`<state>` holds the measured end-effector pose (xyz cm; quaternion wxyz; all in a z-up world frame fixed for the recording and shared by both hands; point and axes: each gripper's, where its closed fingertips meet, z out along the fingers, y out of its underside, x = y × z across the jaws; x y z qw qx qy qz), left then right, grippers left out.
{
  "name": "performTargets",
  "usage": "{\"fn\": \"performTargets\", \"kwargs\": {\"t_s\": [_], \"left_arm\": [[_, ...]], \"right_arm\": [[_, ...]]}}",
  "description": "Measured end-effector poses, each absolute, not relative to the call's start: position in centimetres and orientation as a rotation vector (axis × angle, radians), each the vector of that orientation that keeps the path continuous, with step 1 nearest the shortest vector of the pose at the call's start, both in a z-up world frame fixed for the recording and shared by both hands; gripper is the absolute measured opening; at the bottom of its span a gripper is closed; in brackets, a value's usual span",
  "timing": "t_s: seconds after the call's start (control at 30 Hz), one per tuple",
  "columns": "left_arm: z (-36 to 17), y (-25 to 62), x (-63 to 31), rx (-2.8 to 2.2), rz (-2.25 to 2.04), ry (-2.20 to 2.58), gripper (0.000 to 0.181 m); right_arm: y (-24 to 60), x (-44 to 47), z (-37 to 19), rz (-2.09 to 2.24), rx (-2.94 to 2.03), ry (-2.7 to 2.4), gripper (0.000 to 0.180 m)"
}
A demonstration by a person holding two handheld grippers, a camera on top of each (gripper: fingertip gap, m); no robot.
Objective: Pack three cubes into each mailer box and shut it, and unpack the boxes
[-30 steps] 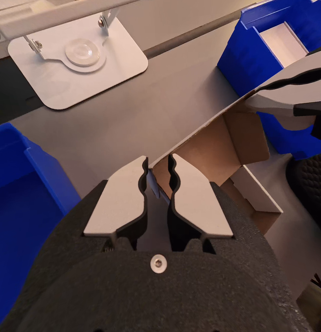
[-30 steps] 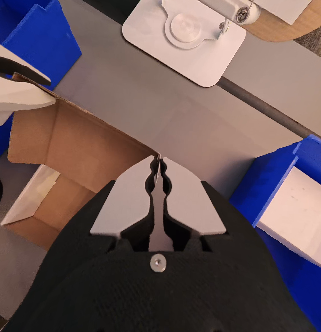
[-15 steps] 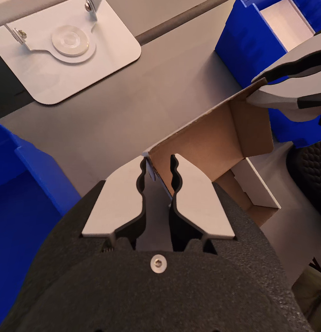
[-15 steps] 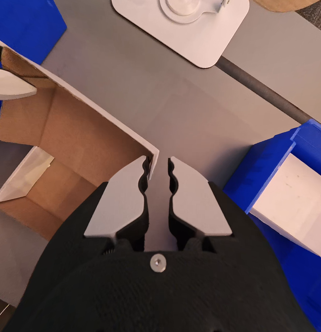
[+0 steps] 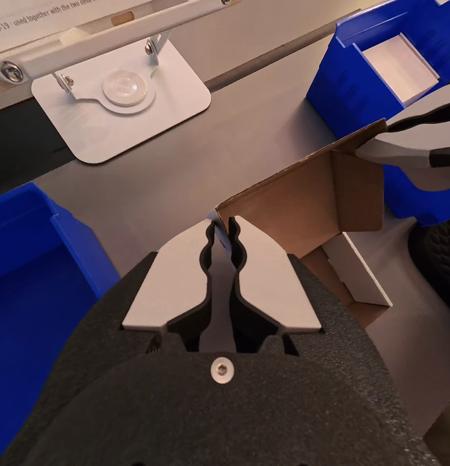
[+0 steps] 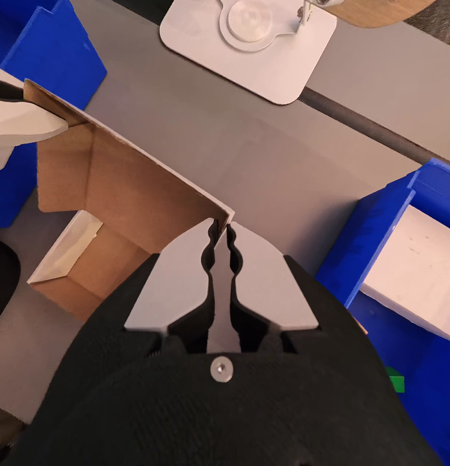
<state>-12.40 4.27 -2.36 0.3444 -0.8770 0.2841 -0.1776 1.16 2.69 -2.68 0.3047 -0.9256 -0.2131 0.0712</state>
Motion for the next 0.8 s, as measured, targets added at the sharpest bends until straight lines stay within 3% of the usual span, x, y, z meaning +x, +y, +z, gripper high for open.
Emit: {"fn": "performTargets", "kwargs": {"t_s": [0.03, 0.3, 0.8], "left_arm": [[-2.1, 4.4, -12.5, -2.265, -0.457, 0.729, 0.01], [1.2, 5.1, -12.8, -2.071, -0.437, 0.643, 0.01], [0.4, 1.6, -13.5, -1.928, -0.356, 0.616, 0.008]], "right_arm": [[2.8, 1.1, -2.5, 0.176, -2.437, -0.564, 0.007], [3.6, 0.7, 0.6, 0.148, -2.231, -0.514, 0.007], [-0.8, 0.0, 0.2, 0.069, -1.994, -0.537, 0.01]]}}
